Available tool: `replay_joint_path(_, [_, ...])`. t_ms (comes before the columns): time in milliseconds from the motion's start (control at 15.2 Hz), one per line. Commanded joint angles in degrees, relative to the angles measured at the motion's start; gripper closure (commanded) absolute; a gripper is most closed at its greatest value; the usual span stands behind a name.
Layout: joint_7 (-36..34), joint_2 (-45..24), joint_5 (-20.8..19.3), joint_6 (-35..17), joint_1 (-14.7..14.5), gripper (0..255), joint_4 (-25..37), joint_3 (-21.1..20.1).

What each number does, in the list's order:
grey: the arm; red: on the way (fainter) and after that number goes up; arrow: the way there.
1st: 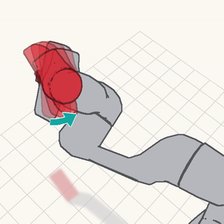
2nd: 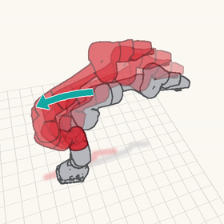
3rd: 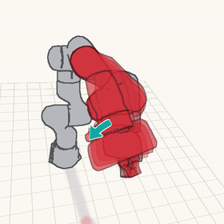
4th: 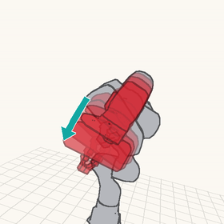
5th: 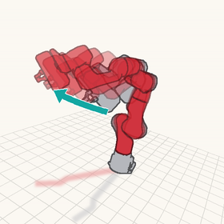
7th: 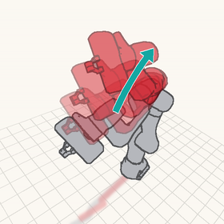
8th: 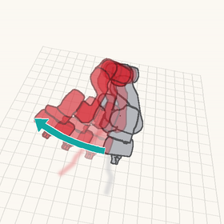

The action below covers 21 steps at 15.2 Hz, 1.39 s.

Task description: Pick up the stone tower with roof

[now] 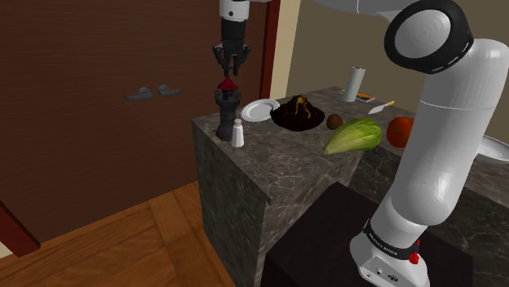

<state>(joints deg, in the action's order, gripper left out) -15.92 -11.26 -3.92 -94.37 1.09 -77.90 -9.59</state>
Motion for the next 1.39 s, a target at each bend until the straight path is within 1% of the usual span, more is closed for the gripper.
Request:
replay_joint_path(0, [0.00,0.01,0.00,-0.09,0.00,255,-0.08,0.00])
replay_joint_path(462, [-0.03,-0.02,-0.01,0.02,-0.02,255,0.05,-0.01])
replay_joint_path(924, [-0.01,-2.57,-0.48,6.66,-0.50,255,9.20,-0.12])
replay_joint_path(1320, [0.01,-6.23,-1.23,13.35,-1.26,255,19.52,-0.21])
